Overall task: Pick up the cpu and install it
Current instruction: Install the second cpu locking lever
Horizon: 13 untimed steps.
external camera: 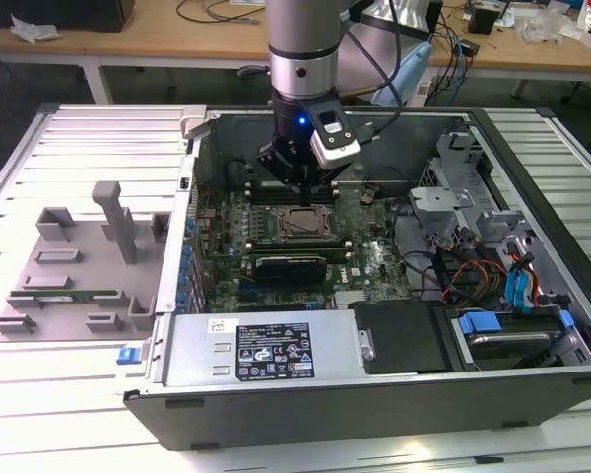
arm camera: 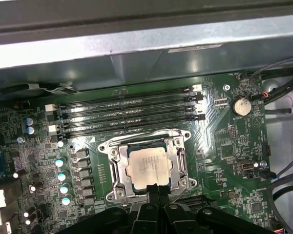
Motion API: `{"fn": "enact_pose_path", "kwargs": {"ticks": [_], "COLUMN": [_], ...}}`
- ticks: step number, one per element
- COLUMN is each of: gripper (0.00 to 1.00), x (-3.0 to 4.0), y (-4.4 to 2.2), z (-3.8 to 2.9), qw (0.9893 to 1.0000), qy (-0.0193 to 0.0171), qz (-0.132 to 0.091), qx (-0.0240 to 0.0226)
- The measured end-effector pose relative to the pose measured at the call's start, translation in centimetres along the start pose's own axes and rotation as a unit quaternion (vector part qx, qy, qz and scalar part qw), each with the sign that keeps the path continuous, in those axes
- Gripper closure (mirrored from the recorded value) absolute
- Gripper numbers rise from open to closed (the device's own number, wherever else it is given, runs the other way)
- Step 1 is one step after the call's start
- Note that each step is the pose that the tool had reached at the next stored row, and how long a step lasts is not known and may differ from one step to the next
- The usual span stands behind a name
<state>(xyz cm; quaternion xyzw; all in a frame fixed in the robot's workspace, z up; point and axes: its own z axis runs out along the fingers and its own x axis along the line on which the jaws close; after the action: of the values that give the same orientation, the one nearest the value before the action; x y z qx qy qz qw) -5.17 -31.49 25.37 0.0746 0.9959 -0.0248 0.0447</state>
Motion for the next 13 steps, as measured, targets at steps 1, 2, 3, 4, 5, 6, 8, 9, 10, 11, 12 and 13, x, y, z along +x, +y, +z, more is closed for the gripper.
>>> {"fn": "enact_pose_path", "kwargs": {"ticks": [1, 2, 3, 4, 5, 6, 8, 9, 10, 11, 12, 13], "gripper": [0.89, 0.89, 0.89, 0.89, 0.89, 0.89, 0.89, 0.89, 0.89, 0.89, 0.89, 0.89], "x": [0.0, 0.0, 0.0, 0.0, 0.0, 0.0, -0.02, -0.03, -0.04, -0.05, -0.06, -0.07], "y": [0.0, 0.0, 0.0, 0.0, -0.01, -0.04, -0.13, -0.2, -0.28, -0.34, -0.4, -0.45], "z": [-0.02, -0.03, -0.04, -0.04, -0.05, -0.05, -0.03, -0.03, -0.03, -0.02, -0.02, -0.02], "qw": [1.0, 1.0, 1.0, 1.0, 1.0, 1.0, 1.0, 1.0, 1.0, 1.0, 1.0, 1.0], "qy": [0.0001, 0.0001, 0.0001, 0.0001, 0.0001, 0.0002, 0.0001, 0.0001, 0.0001, 0.0001, 0.0001, 0.0001], "qz": [0.0, 0.0, 0.0, 0.0, 0.0, 0.0, 0.0, 0.0, 0.0, 0.0, 0.0, 0.0], "qx": [0.0002, 0.0001, 0.0001, 0.0001, 0.0002, 0.0003, 0.0001, 0.0001, 0.0002, 0.0001, 0.0001, 0.0002]}}
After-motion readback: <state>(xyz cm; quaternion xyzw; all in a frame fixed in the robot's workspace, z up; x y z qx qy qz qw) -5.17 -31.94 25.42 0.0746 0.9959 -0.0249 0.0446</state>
